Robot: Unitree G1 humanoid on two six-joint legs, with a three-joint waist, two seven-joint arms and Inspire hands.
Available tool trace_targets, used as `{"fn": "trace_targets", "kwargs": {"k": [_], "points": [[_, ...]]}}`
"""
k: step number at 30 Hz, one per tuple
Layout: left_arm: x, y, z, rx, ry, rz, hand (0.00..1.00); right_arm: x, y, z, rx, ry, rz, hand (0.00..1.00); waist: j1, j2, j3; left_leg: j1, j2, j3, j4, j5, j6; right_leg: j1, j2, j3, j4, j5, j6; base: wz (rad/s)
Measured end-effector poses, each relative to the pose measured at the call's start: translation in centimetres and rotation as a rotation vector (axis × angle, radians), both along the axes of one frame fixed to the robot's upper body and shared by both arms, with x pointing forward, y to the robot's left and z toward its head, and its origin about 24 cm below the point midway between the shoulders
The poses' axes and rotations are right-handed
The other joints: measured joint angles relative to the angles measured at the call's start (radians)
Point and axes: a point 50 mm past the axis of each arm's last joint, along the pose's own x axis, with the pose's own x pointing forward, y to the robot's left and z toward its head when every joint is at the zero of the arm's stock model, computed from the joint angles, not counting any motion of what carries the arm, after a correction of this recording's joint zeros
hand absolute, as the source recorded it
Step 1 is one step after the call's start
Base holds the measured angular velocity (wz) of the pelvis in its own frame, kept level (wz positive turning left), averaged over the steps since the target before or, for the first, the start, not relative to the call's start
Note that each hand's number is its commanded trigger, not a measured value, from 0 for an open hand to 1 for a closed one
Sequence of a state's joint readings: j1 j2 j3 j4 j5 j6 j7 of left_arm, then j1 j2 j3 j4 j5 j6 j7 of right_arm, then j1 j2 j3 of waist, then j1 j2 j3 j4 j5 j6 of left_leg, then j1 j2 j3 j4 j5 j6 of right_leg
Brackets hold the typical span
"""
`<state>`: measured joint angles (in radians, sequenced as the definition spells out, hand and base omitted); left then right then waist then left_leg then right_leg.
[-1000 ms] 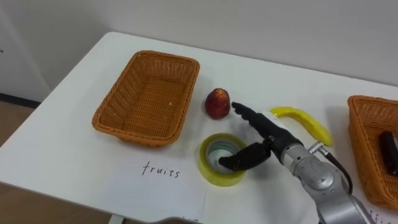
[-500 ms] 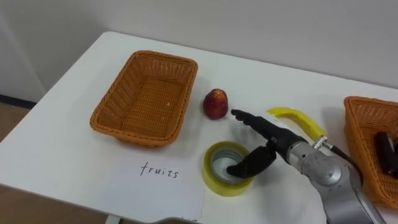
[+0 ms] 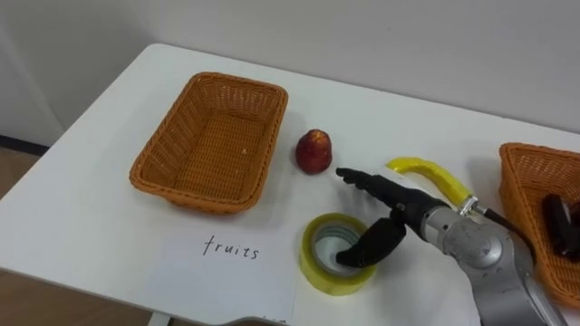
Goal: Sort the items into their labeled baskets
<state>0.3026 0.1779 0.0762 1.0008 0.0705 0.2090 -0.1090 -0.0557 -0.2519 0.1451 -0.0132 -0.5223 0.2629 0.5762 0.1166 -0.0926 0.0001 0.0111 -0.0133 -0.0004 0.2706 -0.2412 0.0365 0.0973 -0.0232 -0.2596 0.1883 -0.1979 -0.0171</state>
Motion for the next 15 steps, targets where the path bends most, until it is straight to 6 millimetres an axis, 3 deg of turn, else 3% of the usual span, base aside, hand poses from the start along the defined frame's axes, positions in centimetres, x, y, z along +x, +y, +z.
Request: {"fn": "trace_targets", "kwargs": {"k": [2,4,5,6,15], "points": [[-0.1,0.1,0.0,0.007,0.003,0.003,0.0,0.0,-0.1,0.2,-0.034,-0.007,0.008,0.47,0.006,-0.005,0.0001,0.001,0.001,0.003,-0.001,0.0,0.0,-0.002,0.002,0.006,0.001,0.0,0.0,-0.04],[0.0,0.2,0.0,0.015,0.002,0.003,0.0,0.1,-0.2,0.4,-0.073,-0.022,0.008,0.62,0.013,-0.01,-0.0006,0.001,0.001,0.0,-0.002,0.0,0.0,-0.002,0.002,0.007,0.002,0.0,0.0,-0.02],[0.0,0.3,0.1,0.019,-0.001,0.002,0.0,0.2,-0.4,0.6,-0.091,-0.03,0.004,0.88,0.018,-0.012,-0.0008,0.001,0.001,-0.002,-0.002,0.0,0.0,-0.002,0.003,0.007,0.002,0.001,0.0,0.0],[0.1,0.3,0.1,0.021,-0.003,0.002,0.0,0.2,-0.5,0.7,-0.112,-0.036,0.004,1.0,0.021,-0.013,-0.0003,0.0,0.001,-0.003,-0.002,0.0,0.0,-0.002,0.003,0.006,0.002,0.001,0.001,0.03],[1.4,1.1,0.3,0.043,-0.045,-0.02,0.0,0.0,-0.3,0.4,-0.147,0.011,0.026,1.0,0.034,-0.025,0.0042,-0.002,0.001,-0.003,0.002,-0.001,0.0,-0.002,0.003,0.003,0.003,0.001,0.001,0.01]]}}
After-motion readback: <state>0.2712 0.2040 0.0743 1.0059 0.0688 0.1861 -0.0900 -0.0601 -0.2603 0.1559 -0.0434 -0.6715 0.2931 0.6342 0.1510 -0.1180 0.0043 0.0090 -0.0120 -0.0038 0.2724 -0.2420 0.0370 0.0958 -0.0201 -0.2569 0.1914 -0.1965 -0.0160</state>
